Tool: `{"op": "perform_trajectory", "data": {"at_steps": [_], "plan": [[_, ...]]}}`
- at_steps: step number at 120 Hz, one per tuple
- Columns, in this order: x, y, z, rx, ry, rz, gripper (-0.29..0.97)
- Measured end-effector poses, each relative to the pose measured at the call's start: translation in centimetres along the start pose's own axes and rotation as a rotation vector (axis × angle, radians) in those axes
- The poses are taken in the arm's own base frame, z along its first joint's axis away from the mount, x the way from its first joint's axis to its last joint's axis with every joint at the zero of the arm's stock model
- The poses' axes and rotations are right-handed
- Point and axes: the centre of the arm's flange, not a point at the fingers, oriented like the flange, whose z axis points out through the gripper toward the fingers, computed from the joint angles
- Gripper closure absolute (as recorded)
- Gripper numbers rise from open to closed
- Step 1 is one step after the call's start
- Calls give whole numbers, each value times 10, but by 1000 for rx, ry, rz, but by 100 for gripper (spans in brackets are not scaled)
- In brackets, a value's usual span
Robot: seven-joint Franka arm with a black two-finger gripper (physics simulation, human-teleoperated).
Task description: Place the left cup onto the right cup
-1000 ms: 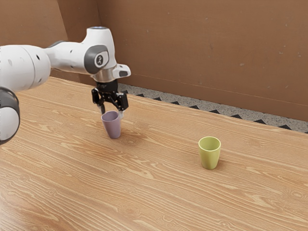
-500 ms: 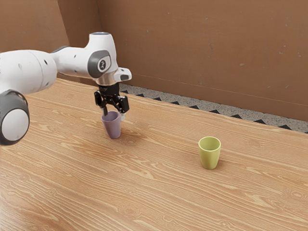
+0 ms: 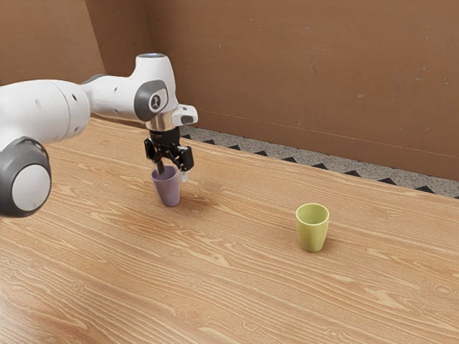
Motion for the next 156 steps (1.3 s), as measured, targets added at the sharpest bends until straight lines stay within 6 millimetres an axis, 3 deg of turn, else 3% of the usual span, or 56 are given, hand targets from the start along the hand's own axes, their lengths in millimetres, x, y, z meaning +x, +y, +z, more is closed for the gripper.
{"op": "perform_trajectory", "data": {"at_steps": [105,156], "plan": [[16,-10,28,-9,3,54,10],[18,-21,34,-4,2,59,26]]}}
